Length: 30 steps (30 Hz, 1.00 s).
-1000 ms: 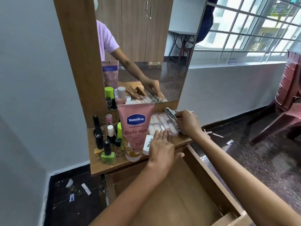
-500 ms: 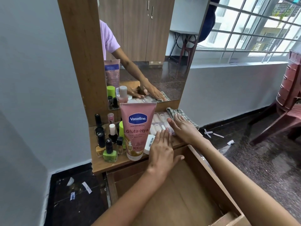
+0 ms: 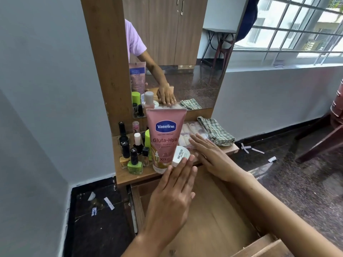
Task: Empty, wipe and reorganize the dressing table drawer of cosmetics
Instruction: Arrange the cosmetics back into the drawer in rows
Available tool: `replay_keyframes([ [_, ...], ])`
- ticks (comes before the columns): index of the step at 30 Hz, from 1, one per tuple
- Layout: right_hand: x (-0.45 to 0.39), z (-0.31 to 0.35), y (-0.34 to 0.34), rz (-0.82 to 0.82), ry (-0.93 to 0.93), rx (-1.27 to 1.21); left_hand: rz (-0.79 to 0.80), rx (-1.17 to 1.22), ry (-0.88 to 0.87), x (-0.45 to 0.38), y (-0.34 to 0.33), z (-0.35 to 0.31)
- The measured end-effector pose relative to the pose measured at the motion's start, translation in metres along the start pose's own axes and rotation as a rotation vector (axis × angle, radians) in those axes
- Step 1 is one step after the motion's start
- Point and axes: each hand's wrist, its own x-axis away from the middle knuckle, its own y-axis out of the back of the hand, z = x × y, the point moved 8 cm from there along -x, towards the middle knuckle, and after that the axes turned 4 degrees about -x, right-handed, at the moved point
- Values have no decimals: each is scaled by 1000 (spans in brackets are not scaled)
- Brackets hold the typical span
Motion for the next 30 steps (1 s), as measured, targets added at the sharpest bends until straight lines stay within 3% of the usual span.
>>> replay_keyframes([
  [14, 5, 37, -9, -213, 86, -30, 31, -94, 92, 16, -28, 32],
  [19, -5, 40, -11, -149, 99, 1, 40, -123, 67, 14, -35, 40],
  [22, -4, 18, -2, -158, -18, 44, 36, -117, 54, 11, -39, 42],
  [25, -2, -3, -5, -51, -89, 165, 31, -90, 61, 10, -41, 43],
  [30, 3, -5, -6, -28, -19, 208, 40, -98, 81, 10, -47, 45],
])
